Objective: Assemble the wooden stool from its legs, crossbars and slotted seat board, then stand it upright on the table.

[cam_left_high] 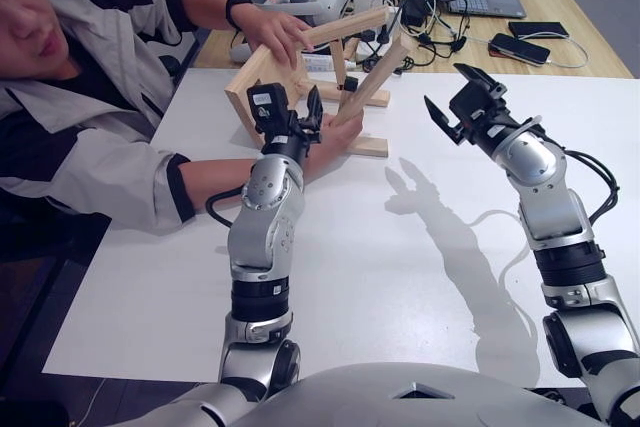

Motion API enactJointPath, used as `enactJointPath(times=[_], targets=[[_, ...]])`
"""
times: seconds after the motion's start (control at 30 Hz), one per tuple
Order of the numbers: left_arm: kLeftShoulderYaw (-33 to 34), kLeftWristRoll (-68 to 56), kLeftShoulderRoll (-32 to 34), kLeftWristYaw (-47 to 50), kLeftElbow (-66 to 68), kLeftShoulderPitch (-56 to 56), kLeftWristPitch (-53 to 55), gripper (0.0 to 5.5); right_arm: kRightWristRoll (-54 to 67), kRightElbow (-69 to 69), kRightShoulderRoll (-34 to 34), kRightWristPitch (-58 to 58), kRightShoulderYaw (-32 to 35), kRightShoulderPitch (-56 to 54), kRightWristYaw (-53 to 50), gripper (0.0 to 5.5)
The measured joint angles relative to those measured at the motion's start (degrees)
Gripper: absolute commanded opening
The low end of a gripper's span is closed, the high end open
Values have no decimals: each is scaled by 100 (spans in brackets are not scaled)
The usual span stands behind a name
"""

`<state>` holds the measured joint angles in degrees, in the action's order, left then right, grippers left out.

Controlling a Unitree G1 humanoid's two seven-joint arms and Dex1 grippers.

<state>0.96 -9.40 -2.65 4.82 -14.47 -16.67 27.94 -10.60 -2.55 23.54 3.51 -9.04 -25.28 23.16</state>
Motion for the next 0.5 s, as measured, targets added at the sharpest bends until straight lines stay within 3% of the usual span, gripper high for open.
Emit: enactJointPath(times=[0.5], targets=[[-33, 84, -75, -17, 81, 51, -60, 292, -94, -44, -2, -166, -91, 0, 39, 319]])
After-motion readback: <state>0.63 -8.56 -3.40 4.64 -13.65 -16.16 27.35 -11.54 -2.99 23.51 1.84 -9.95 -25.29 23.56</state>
